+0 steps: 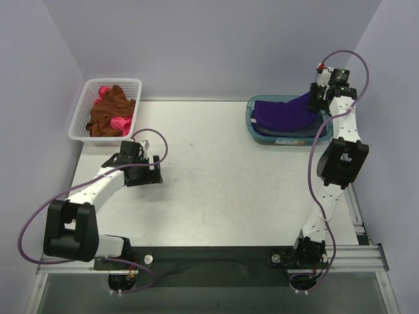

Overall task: Fold and stack the towels
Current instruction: Neatly place the folded towel into the bin

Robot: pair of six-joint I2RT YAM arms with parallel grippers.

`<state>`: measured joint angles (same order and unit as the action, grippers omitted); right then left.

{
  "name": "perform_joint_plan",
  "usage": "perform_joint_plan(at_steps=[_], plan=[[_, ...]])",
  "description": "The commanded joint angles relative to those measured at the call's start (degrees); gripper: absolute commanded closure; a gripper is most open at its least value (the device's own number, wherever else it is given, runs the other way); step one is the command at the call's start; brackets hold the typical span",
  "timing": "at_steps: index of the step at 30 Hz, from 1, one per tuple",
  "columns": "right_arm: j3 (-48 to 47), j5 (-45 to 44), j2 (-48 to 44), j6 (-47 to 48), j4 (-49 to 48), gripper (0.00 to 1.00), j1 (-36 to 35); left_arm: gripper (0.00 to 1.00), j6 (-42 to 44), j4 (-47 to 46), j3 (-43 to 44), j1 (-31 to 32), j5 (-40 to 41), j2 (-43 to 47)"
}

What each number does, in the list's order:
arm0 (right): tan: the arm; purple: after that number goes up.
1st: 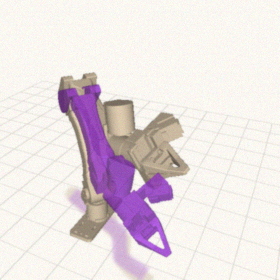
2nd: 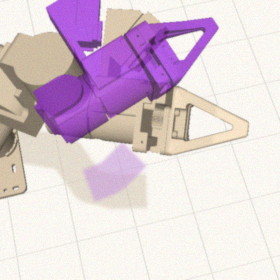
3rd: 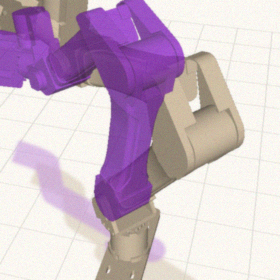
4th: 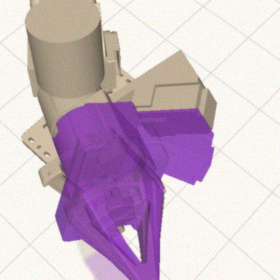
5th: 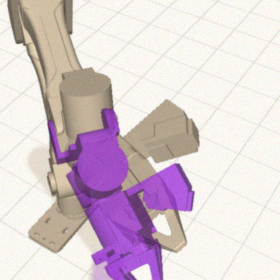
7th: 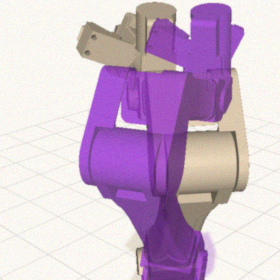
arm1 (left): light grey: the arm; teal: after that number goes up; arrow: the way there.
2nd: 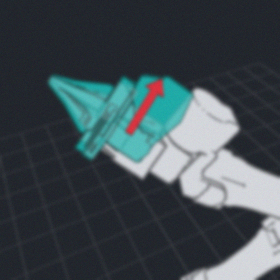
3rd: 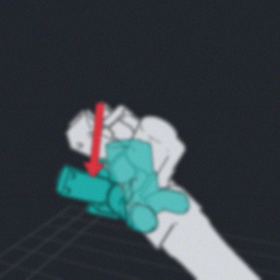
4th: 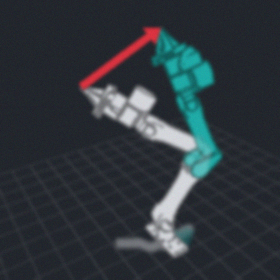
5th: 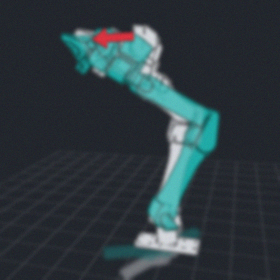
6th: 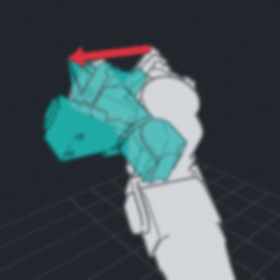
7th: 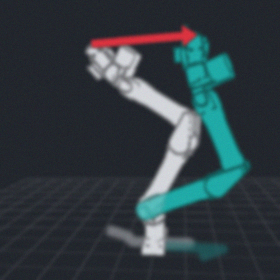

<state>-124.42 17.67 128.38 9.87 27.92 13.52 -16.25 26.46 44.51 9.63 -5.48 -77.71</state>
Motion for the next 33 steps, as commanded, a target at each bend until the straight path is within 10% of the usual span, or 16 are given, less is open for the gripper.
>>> perform_joint_plan(at_steps=[1, 4, 8, 13, 33], plan=[[0.67, -2.64, 1.7, 1.38, -1.64, 0.7, 0.28, 0.03, 0.78, -1.32, 2.25, -0.4, -1.12, -0.25], [1.72, -5.0, 1.7, 0.68, -2.17, 0.4, 0.19, 0.02, 0.87, -1.23, 2.42, -0.4, -1.47, -0.33], [4.44, -14.57, -0.49, -2.39, -5.5, 0.28, -0.16, 0.03, 0.87, -1.15, 2.42, -0.4, -1.29, -0.16], [11.73, -26.45, -6.46, -6.18, -13.22, 0.28, -1.21, 0.03, 0.78, -1.23, 2.33, -0.4, -1.64, 0.37], [33.37, 5.09, -15.18, -15.5, -31.18, 0.51, -17.46, 0.03, 0.87, -1.41, 2.16, -0.4, -2.87, 3.88]])
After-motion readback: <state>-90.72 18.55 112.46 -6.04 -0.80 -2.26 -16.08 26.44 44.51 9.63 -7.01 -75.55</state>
